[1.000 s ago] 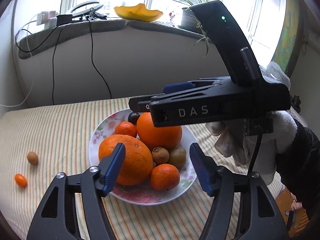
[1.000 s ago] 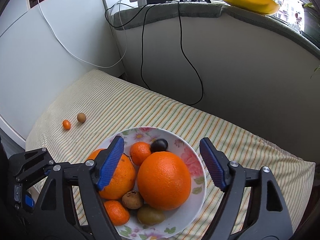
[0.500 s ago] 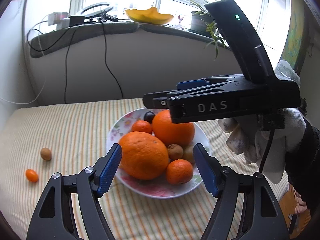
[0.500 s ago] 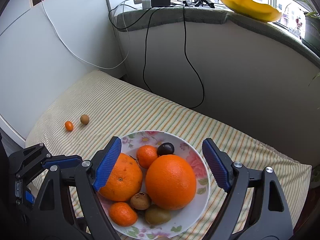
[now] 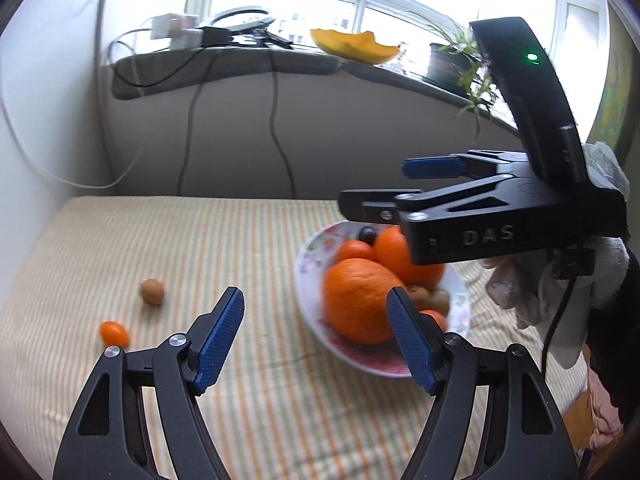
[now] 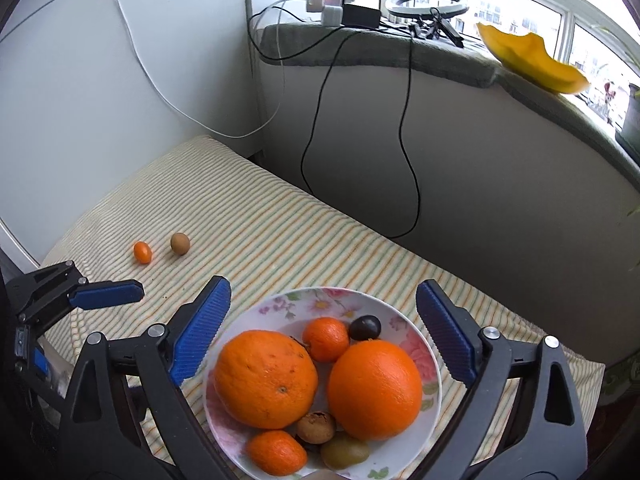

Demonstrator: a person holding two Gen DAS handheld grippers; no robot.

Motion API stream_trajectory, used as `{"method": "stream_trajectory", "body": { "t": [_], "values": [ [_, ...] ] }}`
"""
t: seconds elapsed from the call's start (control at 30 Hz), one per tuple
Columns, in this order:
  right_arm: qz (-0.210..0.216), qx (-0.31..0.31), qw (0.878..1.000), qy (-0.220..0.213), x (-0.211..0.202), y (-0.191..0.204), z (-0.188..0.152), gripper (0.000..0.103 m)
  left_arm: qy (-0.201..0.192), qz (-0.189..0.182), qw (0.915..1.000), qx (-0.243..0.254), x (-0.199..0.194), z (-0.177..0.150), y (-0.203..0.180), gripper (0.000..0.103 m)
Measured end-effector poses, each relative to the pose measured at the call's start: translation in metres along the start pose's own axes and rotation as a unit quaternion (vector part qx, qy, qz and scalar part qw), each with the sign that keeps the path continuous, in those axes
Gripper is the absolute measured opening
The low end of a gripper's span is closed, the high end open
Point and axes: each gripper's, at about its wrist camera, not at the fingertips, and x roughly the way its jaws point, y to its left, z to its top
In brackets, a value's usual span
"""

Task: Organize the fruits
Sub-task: 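Move the right gripper to the small brown kiwi while the left gripper reaches the small tangerine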

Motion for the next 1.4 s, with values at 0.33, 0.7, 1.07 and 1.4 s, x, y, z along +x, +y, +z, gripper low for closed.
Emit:
{"method": "stream_trajectory", "body": {
  "t": [0.33,0.7,1.07,1.4],
  "values": [
    [0.027,-0.013,1.000,-0.002,0.012,0.034,0.021,0.096,0.001,0.048,0.9981,-0.040,-0.009,-0.011,0.055,0.074],
    [0.072,-0.019,0.997,0.019,0.039,0.076,0.045,0.096,0.007,0.080,0.9932,-0.084,-0.014,-0.025,0.109,0.071],
    [0.148,0.037,0.983,0.099,0.093,0.100,0.052,0.063,0.032,0.065,0.9907,-0.115,0.001,-0.036,0.142,0.043],
    [0.176,0.070,0.970,0.153,0.135,0.114,0.048,0.046,0.041,0.062,0.9895,-0.124,0.009,-0.036,0.153,0.036]
  ]
}}
